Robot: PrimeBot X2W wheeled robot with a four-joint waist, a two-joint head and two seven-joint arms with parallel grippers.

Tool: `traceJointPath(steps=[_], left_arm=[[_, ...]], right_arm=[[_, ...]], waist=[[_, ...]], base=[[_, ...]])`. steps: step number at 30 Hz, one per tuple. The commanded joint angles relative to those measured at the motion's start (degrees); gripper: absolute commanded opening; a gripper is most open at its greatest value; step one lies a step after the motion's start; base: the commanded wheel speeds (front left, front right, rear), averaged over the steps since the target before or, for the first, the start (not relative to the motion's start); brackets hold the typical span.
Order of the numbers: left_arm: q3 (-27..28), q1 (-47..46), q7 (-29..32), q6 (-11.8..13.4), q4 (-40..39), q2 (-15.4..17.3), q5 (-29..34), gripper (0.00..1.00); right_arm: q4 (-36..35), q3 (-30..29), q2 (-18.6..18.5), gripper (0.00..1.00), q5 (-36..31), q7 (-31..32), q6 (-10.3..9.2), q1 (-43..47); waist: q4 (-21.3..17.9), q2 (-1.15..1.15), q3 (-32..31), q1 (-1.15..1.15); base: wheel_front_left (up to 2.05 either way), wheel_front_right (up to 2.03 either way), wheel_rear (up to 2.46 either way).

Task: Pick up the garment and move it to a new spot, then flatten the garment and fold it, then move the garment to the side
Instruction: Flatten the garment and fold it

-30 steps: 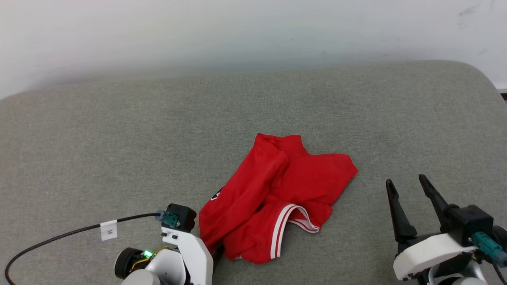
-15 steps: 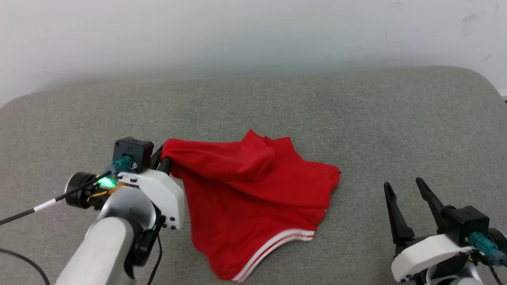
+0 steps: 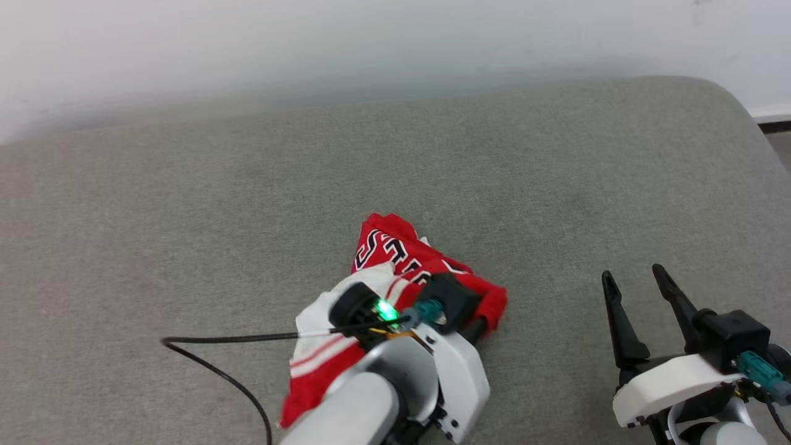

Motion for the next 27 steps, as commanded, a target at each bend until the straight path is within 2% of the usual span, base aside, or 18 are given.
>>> traceJointPath(steps=[1, 6, 7, 8, 9, 13, 19, 23, 27], left_arm=[[-1.7, -0.4, -0.6, -1.0, 2.3, -1.0, -0.5, 0.00], [-7.3, 1.4, -0.4, -3.2, 10.3, -3.1, -3.2, 0.00], [-8.0, 1.4, -0.3, -3.5, 11.4, -3.3, -3.4, 0.23], [-8.5, 1.4, -0.3, -3.6, 12.3, -3.4, -3.7, 0.57], [-9.1, 1.5, -0.7, -3.8, 13.1, -3.4, -4.0, 1.00], [-9.6, 0.5, -3.6, -3.8, 13.8, -3.1, -3.1, 1.00], [-8.8, 1.5, -7.1, -2.6, 9.7, -1.8, -2.5, 1.00], [-7.2, 3.2, -7.3, -0.9, 4.7, 0.6, -3.1, 1.00], [-5.5, 5.0, -4.5, 0.7, -0.1, 4.1, -4.2, 1.00]], right_arm=[[-0.1, -0.4, 0.0, 1.00, -0.1, -0.1, -0.06, -0.9], [0.5, -0.9, 0.1, 1.00, 0.1, -0.6, -0.06, -1.1], [0.6, -0.9, 0.1, 1.00, 0.1, -0.8, -0.06, -1.2], [0.6, -1.0, 0.1, 1.00, 0.1, -0.8, -0.06, -1.2], [0.7, -1.3, 0.1, 1.00, 0.0, -0.8, -0.06, -1.2], [0.9, -1.7, 0.1, 1.00, -0.4, -1.0, -0.06, -1.0], [1.2, -2.0, 0.1, 1.00, -0.8, -0.5, -0.06, 0.5], [0.8, -2.2, 0.1, 1.00, -0.8, 0.0, -0.06, 1.5], [0.2, -2.2, 0.0, 1.00, -0.5, 0.4, -0.06, 2.5]], waist=[[-1.5, 0.00, 1.5, 0.00], [-2.7, 0.00, 2.5, 0.00], [-2.8, 0.00, 2.5, 0.00], [-2.7, 0.00, 2.5, 0.00], [-2.5, 0.00, 2.3, 0.00], [-1.0, 0.00, 0.9, 0.00], [1.9, 0.00, -2.4, 0.00], [3.9, 0.00, -4.9, 0.00], [5.1, 0.00, -6.4, 0.00]], base=[[0.00, 0.00, 0.00], [0.00, 0.00, 0.00], [0.00, 0.00, 0.00], [0.00, 0.00, 0.00], [0.00, 0.00, 0.00], [0.00, 0.00, 0.00], [0.00, 0.00, 0.00], [0.00, 0.00, 0.00], [0.00, 0.00, 0.00]])
